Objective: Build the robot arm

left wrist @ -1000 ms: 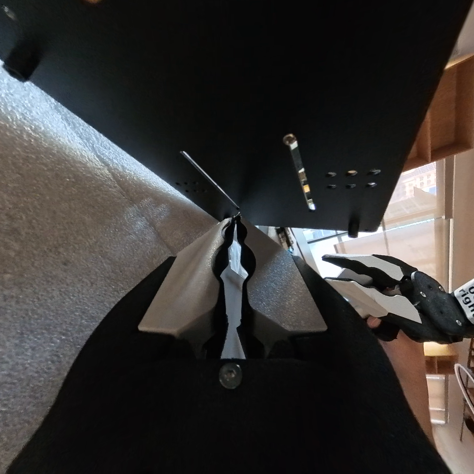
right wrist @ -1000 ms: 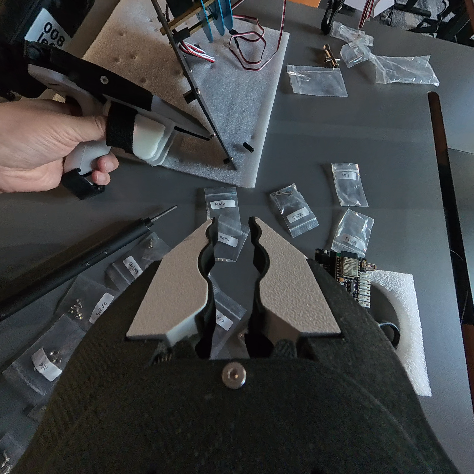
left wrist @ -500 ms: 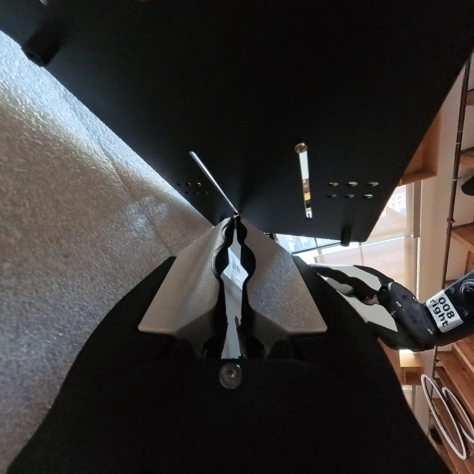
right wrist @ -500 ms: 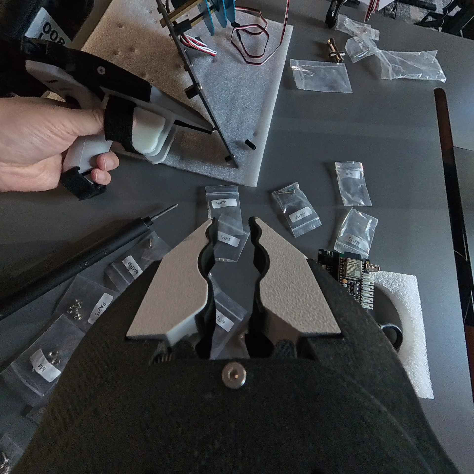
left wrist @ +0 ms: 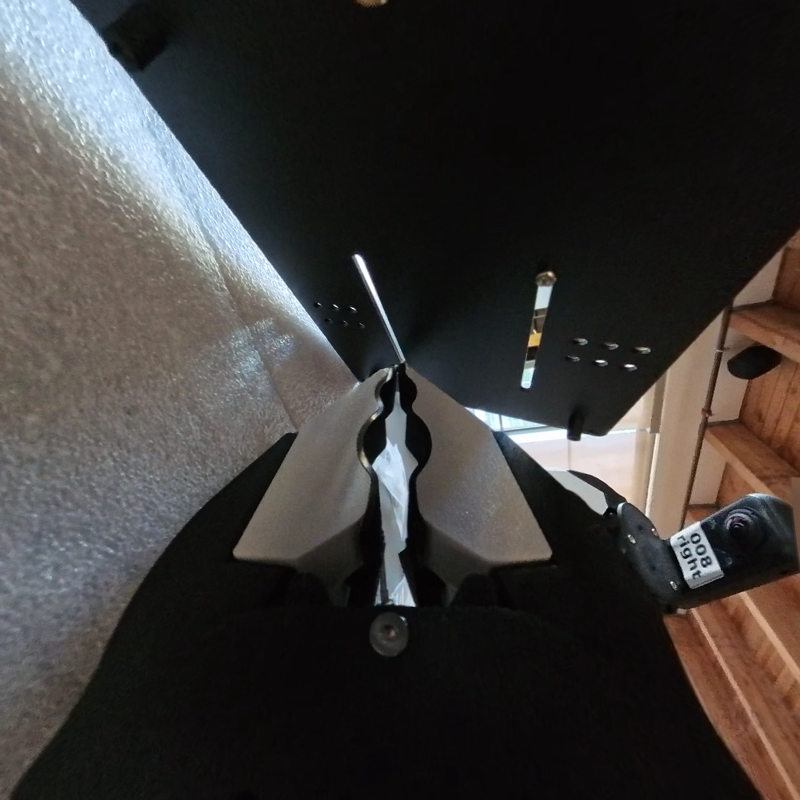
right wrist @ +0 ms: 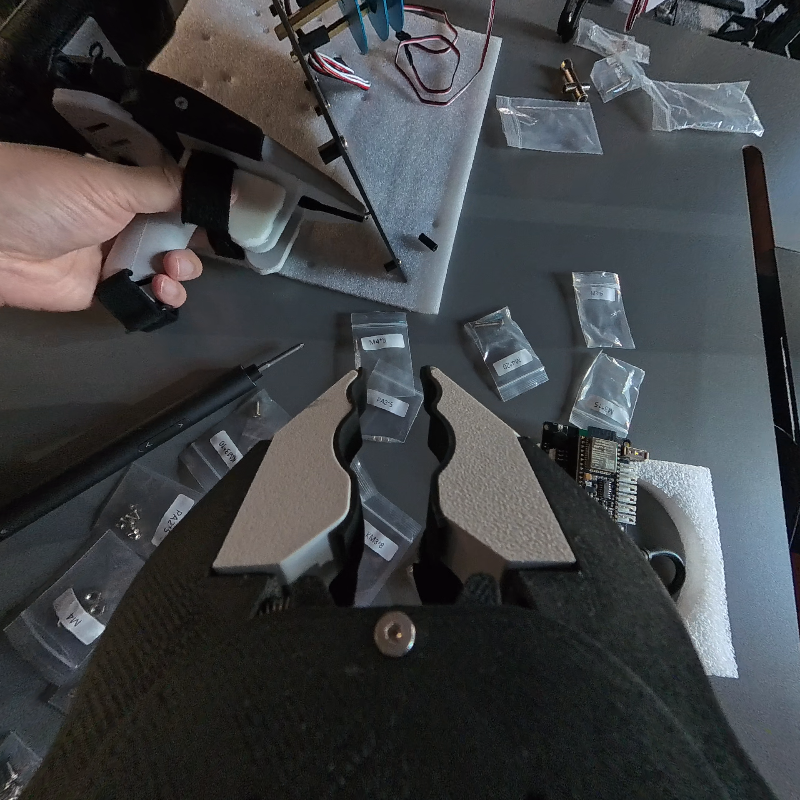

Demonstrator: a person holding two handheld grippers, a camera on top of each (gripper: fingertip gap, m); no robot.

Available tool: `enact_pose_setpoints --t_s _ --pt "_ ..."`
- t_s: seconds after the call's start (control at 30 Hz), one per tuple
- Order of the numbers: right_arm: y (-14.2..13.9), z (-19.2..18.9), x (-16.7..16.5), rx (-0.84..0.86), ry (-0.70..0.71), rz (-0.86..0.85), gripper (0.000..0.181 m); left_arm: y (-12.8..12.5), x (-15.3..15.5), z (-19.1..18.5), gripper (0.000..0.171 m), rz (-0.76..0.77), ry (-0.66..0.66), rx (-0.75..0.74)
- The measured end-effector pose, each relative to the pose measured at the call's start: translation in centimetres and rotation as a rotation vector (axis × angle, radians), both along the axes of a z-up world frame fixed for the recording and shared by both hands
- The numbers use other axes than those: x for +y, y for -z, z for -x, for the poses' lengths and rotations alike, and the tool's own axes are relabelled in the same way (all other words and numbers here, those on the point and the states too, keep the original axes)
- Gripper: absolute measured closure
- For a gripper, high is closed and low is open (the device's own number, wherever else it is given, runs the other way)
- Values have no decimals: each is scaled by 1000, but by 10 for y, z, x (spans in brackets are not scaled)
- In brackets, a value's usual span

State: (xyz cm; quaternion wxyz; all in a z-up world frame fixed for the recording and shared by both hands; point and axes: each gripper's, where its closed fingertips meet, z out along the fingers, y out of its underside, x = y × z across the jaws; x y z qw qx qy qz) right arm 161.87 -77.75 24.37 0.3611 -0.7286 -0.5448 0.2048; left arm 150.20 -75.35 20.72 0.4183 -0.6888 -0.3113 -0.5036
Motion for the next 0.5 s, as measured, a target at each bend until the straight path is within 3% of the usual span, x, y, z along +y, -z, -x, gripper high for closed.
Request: enact_pose_setpoints --t_s 0.5 --pt "7 -1 -3 -16 -5 10 156 0 0 -4 171 32 9 -109"
